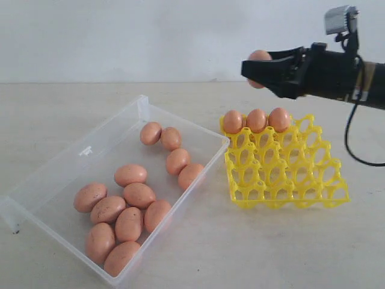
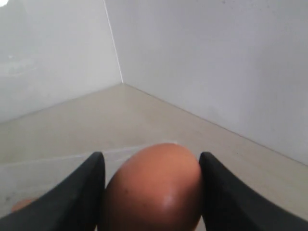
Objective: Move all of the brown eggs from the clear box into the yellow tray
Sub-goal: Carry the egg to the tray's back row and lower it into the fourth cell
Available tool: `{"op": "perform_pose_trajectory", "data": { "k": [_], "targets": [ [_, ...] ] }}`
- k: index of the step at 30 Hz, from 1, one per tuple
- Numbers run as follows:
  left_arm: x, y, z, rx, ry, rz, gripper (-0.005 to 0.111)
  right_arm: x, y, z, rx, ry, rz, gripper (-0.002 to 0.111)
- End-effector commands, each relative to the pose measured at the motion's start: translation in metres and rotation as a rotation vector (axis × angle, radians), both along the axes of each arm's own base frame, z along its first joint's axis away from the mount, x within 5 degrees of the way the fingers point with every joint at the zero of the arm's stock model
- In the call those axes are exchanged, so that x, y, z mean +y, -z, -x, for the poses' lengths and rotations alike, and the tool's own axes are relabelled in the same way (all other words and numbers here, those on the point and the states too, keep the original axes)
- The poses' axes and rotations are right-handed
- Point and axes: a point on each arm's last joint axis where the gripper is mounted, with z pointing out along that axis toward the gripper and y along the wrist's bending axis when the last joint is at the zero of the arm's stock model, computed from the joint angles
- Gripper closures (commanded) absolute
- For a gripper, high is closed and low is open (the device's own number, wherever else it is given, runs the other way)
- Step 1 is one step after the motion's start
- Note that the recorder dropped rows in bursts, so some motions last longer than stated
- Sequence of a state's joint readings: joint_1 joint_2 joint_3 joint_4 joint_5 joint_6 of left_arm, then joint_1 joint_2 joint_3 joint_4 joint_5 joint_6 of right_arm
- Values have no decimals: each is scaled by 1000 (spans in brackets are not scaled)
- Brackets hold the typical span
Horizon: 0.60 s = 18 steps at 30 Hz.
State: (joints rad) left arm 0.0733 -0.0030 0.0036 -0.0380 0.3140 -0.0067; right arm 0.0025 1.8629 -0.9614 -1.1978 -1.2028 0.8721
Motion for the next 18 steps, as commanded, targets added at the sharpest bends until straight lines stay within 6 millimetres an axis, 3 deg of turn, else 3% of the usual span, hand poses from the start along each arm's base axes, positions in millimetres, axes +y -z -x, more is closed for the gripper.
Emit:
{"op": "perform_pose_trajectory", "data": {
  "k": [1, 5, 7, 11, 15, 18],
  "targets": [
    [0, -2, 0, -8, 4, 0, 111, -45, -7, -3, 5, 19, 70, 109],
    [0, -2, 0, -8, 4, 0, 111, -68, -14, -12, -41, 170, 7, 109],
    [0, -2, 0, -8, 4, 0, 111, -71, -8, -17, -53, 233, 99, 109],
    [0, -2, 0, -8, 4, 0, 111, -87, 24, -29, 34, 394, 335, 109],
    [0, -2, 0, -8, 4, -10, 111, -87, 69, -39, 65, 377, 270, 109],
    [0, -2, 0, -15, 4, -11, 111, -87, 84, -44, 90, 358, 280, 109]
  ]
}}
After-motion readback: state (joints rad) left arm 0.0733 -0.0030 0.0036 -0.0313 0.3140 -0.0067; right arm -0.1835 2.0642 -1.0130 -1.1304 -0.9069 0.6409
